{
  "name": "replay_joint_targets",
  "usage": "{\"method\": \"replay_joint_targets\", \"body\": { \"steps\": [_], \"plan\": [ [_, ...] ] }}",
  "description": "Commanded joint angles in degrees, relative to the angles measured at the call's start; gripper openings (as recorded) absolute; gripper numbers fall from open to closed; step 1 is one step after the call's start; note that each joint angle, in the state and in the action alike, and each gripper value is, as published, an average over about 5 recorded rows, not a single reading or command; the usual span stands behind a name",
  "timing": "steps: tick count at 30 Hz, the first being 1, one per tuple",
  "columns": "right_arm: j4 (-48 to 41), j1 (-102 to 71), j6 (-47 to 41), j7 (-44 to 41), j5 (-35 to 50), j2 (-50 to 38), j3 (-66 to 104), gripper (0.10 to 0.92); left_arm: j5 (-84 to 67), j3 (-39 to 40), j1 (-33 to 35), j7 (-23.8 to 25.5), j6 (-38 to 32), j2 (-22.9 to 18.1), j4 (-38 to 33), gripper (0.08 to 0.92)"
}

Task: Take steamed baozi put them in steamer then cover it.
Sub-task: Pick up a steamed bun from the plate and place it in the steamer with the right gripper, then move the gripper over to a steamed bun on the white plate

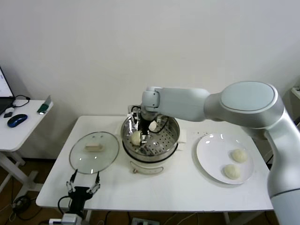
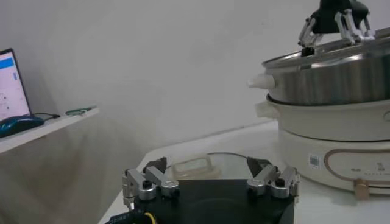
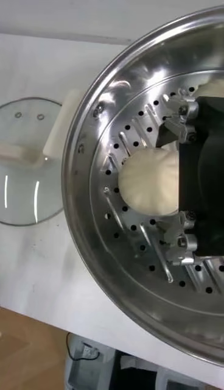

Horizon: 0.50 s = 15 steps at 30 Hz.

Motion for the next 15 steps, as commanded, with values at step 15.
{"method": "replay_joint_targets", "body": {
  "steps": [15],
  "plan": [
    [24.4, 12.6, 3.7, -7.5, -14.4, -41.5, 1.2, 0.823, 0.7, 0.2, -0.3, 0.0, 0.5, 0.3, -0.2, 0.823]
  ]
}}
